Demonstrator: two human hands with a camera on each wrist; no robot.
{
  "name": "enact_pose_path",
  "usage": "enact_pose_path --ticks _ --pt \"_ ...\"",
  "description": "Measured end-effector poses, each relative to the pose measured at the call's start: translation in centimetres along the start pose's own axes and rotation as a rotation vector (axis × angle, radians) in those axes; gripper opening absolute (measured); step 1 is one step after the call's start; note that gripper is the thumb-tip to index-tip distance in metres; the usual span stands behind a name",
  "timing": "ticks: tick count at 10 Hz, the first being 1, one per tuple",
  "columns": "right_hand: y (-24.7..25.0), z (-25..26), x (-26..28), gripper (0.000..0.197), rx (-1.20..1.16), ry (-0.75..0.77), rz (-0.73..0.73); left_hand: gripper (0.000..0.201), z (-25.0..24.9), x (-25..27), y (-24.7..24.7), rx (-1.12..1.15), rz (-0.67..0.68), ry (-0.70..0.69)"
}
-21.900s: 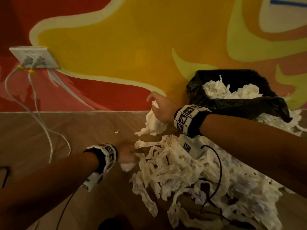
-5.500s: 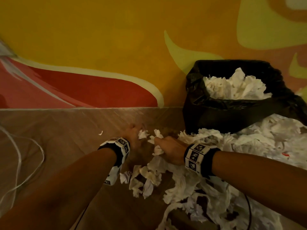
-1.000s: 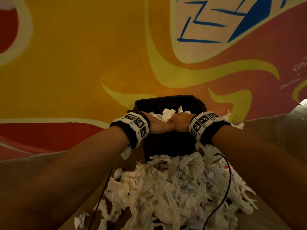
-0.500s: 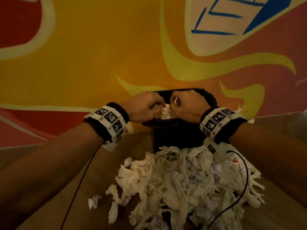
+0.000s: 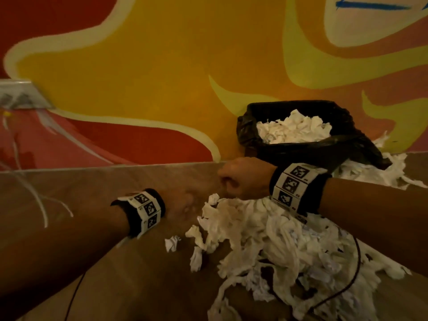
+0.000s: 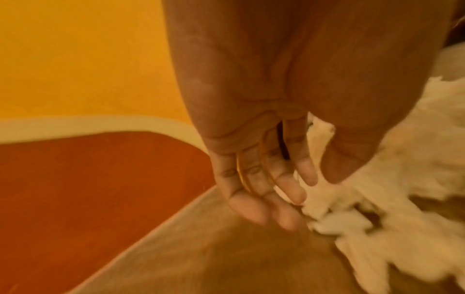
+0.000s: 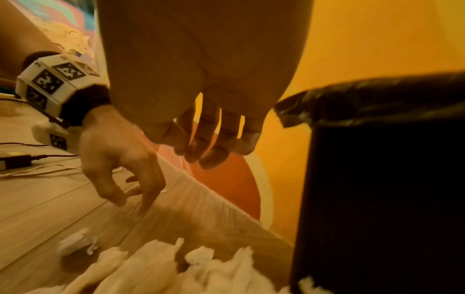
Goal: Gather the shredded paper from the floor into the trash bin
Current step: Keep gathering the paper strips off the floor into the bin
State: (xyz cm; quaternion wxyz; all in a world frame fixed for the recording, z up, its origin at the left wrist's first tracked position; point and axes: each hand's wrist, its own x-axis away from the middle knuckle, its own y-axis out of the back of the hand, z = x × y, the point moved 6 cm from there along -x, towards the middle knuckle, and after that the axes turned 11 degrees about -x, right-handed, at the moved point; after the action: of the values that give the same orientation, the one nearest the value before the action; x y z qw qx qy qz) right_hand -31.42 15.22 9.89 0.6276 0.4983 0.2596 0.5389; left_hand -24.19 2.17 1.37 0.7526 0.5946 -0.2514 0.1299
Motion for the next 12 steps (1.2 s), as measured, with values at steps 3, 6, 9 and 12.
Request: enact_pose_path --ticks 3,6,9,12 --pt "-10.6 0.1 -3.4 0.047 0.075 -0.082 0.285 0.062 -1.2 1.4 -10.6 0.101 0.076 -0.145" --pt "-13.7 -0.3 -4.4 0.048 0.357 -0.142 0.393 0.052 -1.3 1.3 -11.2 0.454 0.059 -0.02" --pt "-10.5 0.3 -4.3 0.038 -0.197 -0.12 0.06 0.075 -3.4 -0.7 -11.7 0.384 0.039 -0.073" --pt "-7.8 0.0 -4.5 0.03 -0.219 -0.182 -0.044 0.091 -3.7 -1.7 -13.7 0.383 -0.048 0.014"
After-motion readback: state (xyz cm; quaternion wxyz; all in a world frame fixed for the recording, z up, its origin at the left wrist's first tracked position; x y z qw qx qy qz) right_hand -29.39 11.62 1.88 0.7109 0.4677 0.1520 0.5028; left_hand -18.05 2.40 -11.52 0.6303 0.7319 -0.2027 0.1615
